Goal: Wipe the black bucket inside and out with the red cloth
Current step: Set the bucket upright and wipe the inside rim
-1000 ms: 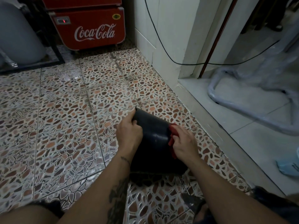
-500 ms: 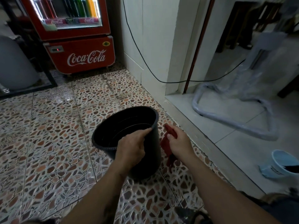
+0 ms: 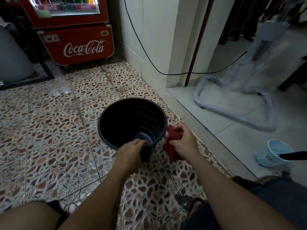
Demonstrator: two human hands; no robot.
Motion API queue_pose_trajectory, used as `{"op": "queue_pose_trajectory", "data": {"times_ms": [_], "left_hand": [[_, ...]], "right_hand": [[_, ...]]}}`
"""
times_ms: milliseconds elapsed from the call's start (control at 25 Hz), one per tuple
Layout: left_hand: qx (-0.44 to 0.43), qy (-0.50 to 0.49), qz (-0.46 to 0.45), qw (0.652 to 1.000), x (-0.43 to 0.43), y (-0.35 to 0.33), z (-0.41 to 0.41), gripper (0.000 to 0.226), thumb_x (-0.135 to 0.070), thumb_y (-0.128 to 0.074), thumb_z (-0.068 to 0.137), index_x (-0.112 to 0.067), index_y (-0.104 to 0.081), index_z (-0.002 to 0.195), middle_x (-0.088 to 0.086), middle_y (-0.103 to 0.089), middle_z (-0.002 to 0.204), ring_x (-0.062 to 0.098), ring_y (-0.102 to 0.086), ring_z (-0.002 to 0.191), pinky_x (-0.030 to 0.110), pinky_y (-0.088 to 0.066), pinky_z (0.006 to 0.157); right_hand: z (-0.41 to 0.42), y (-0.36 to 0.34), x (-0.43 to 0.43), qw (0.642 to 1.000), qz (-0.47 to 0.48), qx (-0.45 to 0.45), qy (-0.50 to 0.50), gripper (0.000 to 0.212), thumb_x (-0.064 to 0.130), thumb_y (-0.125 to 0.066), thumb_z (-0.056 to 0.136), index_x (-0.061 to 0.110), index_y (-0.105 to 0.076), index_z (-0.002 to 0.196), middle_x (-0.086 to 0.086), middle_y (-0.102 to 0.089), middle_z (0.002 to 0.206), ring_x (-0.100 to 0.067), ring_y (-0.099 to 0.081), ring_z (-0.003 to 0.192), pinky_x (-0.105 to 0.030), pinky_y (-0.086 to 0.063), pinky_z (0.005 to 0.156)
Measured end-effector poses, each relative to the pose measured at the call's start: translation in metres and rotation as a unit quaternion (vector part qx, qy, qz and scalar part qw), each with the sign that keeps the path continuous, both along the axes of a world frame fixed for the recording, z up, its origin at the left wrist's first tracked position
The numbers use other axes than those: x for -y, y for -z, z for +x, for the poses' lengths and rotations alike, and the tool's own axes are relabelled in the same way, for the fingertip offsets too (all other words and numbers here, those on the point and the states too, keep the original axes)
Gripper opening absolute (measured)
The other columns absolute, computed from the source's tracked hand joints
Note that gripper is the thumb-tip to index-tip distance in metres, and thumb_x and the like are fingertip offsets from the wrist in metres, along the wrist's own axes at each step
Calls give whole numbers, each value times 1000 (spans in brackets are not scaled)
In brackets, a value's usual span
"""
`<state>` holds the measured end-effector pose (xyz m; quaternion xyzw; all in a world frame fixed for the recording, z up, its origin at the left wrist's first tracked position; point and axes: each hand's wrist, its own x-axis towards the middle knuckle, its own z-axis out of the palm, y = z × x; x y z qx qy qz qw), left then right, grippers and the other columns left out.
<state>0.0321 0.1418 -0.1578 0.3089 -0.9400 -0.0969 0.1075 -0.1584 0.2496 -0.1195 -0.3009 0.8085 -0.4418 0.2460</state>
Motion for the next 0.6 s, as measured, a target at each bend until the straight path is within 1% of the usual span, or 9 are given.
{"op": "queue_pose_trajectory", "data": {"times_ms": [40, 120, 200, 280, 360, 440, 520, 560, 600], "left_hand": [[-22, -5, 16, 1000, -2, -2, -3, 51, -19, -60, 77, -26, -59, 127, -6, -63, 124, 20, -62, 105, 38, -52, 84], [-113, -36, 74, 990, -5, -9, -8, 41, -24, -57, 79, -22, -65, 119, -6, -65, 117, 17, -62, 102, 35, -52, 84], [-208, -103, 177, 956, -3, -22, -13, 30, -27, -53, 83, -25, -70, 108, -10, -69, 105, 9, -63, 96, 30, -51, 83], [-264, -148, 285, 910, 3, -35, -18, 21, -31, -53, 88, -32, -73, 94, -17, -71, 90, -1, -63, 86, 24, -50, 76], [-282, -177, 337, 881, 6, -42, -21, 16, -35, -58, 89, -33, -73, 86, -16, -72, 82, -2, -64, 80, 21, -49, 70], [-276, -199, 352, 872, 6, -44, -20, 10, -31, -64, 87, -31, -74, 83, -13, -72, 81, 2, -66, 80, 21, -49, 67], [-260, -206, 341, 880, 5, -44, -19, 14, -19, -66, 85, -30, -71, 78, -11, -71, 77, 5, -66, 76, 18, -46, 63], [-252, -200, 332, 887, 4, -45, -19, 18, -15, -65, 85, -30, -69, 75, -11, -70, 75, 5, -65, 73, 17, -45, 60], [-248, -188, 326, 892, 3, -47, -19, 21, -12, -65, 85, -29, -68, 73, -11, -69, 73, 4, -64, 71, 17, -44, 59]], "right_hand": [[5, -2, 3, 1000, -15, -17, -14, 50, 2, -76, 70, 37, -53, 98, 4, -62, 108, -14, -62, 89, -22, -49, 61], [17, -8, 12, 996, -39, -63, -48, 50, 6, -77, 69, 36, -49, 98, 10, -57, 105, -7, -57, 90, -22, -45, 64], [29, -15, 19, 989, -57, -109, -86, 50, 11, -77, 70, 36, -48, 101, 12, -54, 105, -8, -54, 93, -23, -43, 70], [39, -16, 22, 982, -48, -128, -133, 47, 15, -76, 71, 33, -50, 106, 12, -50, 107, -11, -51, 99, -25, -43, 76], [47, -10, 19, 975, -16, -129, -181, 44, 20, -73, 75, 29, -54, 114, 11, -48, 112, -12, -49, 106, -27, -46, 87], [50, -3, 16, 976, -12, -115, -185, 40, 18, -65, 80, 27, -56, 117, 10, -50, 116, -12, -50, 110, -26, -46, 91], [49, 1, 15, 985, -15, -81, -150, 43, 11, -62, 81, 31, -52, 118, 9, -51, 117, -12, -52, 110, -22, -46, 88], [47, 2, 16, 989, -8, -62, -133, 49, 9, -63, 80, 33, -50, 121, 9, -50, 120, -11, -51, 111, -22, -45, 89], [45, 4, 17, 991, 8, -49, -125, 56, 10, -66, 80, 34, -48, 127, 9, -47, 123, -11, -49, 114, -24, -45, 91]]}}
